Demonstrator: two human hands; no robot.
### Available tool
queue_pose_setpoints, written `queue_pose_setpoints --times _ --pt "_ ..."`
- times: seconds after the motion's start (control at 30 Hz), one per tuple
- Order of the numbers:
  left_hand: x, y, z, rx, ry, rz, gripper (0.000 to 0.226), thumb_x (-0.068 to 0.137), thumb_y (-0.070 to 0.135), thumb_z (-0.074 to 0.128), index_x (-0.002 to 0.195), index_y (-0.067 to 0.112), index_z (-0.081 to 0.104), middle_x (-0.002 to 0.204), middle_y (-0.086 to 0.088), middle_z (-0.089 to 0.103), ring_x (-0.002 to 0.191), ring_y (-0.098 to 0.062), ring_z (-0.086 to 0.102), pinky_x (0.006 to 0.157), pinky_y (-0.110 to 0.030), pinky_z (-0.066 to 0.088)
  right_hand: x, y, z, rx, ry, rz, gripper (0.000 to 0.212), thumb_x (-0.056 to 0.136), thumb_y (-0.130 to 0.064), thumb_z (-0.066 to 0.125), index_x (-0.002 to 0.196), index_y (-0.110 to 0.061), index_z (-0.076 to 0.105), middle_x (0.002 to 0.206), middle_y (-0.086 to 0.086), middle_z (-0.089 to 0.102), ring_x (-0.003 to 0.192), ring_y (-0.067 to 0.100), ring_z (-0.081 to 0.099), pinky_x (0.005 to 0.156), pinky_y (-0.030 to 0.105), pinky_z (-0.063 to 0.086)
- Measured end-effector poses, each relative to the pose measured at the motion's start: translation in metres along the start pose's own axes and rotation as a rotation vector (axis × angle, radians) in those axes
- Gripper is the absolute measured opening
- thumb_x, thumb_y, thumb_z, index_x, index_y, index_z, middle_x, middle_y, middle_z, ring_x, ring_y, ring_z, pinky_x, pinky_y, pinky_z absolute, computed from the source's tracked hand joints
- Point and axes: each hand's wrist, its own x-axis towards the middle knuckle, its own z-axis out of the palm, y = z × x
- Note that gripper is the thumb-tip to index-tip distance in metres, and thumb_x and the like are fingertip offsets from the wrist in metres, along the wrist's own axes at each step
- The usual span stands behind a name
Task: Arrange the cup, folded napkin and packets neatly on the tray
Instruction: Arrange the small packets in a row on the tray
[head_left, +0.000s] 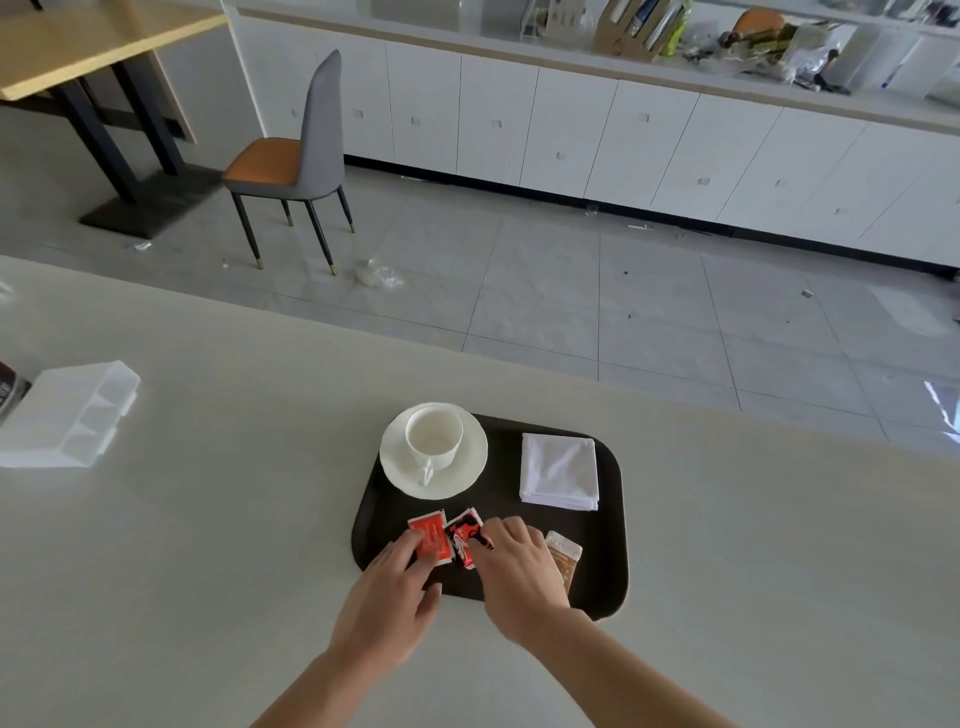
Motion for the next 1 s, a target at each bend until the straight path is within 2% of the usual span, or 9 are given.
queue_pose_setpoints --times 0.2,0.33,0.5,0.57,0.63,0.73,0.83,0.9,1.0 --pt "0.002 0.006 -0.004 -0.092 0.004 -0.101 0.034 0.087 0.024 0.059 0.121 0.028 0.062 0.138 0.012 0.049 0.105 -0.008 0.061 0.078 -0.015 0.046 -0.001 -0.009 0.009 0.092 0.057 -0.012 0.034 0.089 -0.010 0.054 0.122 -0.019 0.058 0.123 0.001 0.052 0.115 0.027 0.043 0.107 0.039 0.037" --pt "0.004 0.005 -0.004 -0.101 0.036 -0.123 0.040 0.086 0.021 0.059 0.125 0.027 0.059 0.142 0.009 0.044 0.118 -0.009 0.056 0.086 -0.021 0.052 -0.005 0.002 0.011 0.098 0.066 0.042 0.038 0.086 -0.011 0.054 0.122 -0.022 0.059 0.124 -0.003 0.052 0.114 0.026 0.042 0.105 0.040 0.033" --pt "0.011 0.004 -0.001 -0.115 0.050 -0.126 0.045 0.083 0.014 0.063 0.128 0.017 0.060 0.137 0.003 0.054 0.134 -0.020 0.042 0.110 -0.032 0.038 -0.003 -0.012 0.017 0.085 0.036 -0.014 0.038 0.090 -0.015 0.053 0.127 -0.020 0.056 0.127 -0.002 0.051 0.116 0.027 0.040 0.109 0.039 0.033" --pt "0.010 0.000 0.002 -0.098 0.046 -0.078 0.053 0.081 0.014 0.066 0.133 0.016 0.056 0.136 -0.001 0.056 0.133 -0.024 0.044 0.111 -0.035 0.038 -0.001 -0.016 0.013 0.127 0.046 -0.003 0.037 0.093 -0.018 0.052 0.130 -0.022 0.055 0.130 -0.004 0.052 0.120 0.027 0.041 0.112 0.039 0.030" --pt "0.011 -0.007 0.003 -0.058 0.054 -0.030 0.052 0.079 0.017 0.071 0.130 0.019 0.060 0.131 -0.005 0.060 0.128 -0.026 0.051 0.105 -0.038 0.044 -0.003 -0.011 0.005 0.196 0.101 0.078 0.037 0.096 -0.025 0.051 0.133 -0.026 0.056 0.130 -0.008 0.054 0.122 0.023 0.042 0.109 0.037 0.031" --pt "0.014 -0.015 0.006 0.017 0.041 0.034 0.038 0.076 0.022 0.076 0.113 0.020 0.069 0.121 -0.009 0.064 0.117 -0.030 0.060 0.091 -0.041 0.055 -0.024 0.013 -0.005 0.306 0.197 0.407 0.036 0.096 -0.027 0.051 0.132 -0.026 0.061 0.127 -0.009 0.059 0.116 0.020 0.050 0.097 0.033 0.042" --pt "0.013 -0.021 0.010 0.045 0.031 0.082 0.037 0.076 0.024 0.075 0.113 0.020 0.069 0.123 -0.011 0.063 0.117 -0.031 0.059 0.092 -0.042 0.055 -0.047 0.035 -0.004 0.321 0.193 0.664 0.028 0.096 -0.025 0.053 0.120 -0.025 0.068 0.116 -0.005 0.064 0.107 0.022 0.055 0.087 0.033 0.046" --pt "0.013 -0.026 0.009 0.037 0.032 0.102 0.038 0.077 0.024 0.074 0.114 0.022 0.069 0.124 -0.011 0.063 0.119 -0.031 0.058 0.092 -0.042 0.055 -0.051 0.038 -0.002 0.291 0.182 0.726 0.023 0.096 -0.027 0.053 0.112 -0.025 0.069 0.109 -0.005 0.064 0.105 0.021 0.056 0.084 0.032 0.046" --pt "0.018 -0.029 0.004 0.019 0.035 0.115 0.037 0.079 0.021 0.072 0.116 0.021 0.069 0.125 -0.008 0.063 0.123 -0.030 0.056 0.095 -0.043 0.053 -0.043 0.036 0.002 0.189 0.111 0.750 0.028 0.096 -0.037 0.049 0.117 -0.029 0.065 0.112 -0.007 0.059 0.106 0.019 0.052 0.089 0.031 0.040"
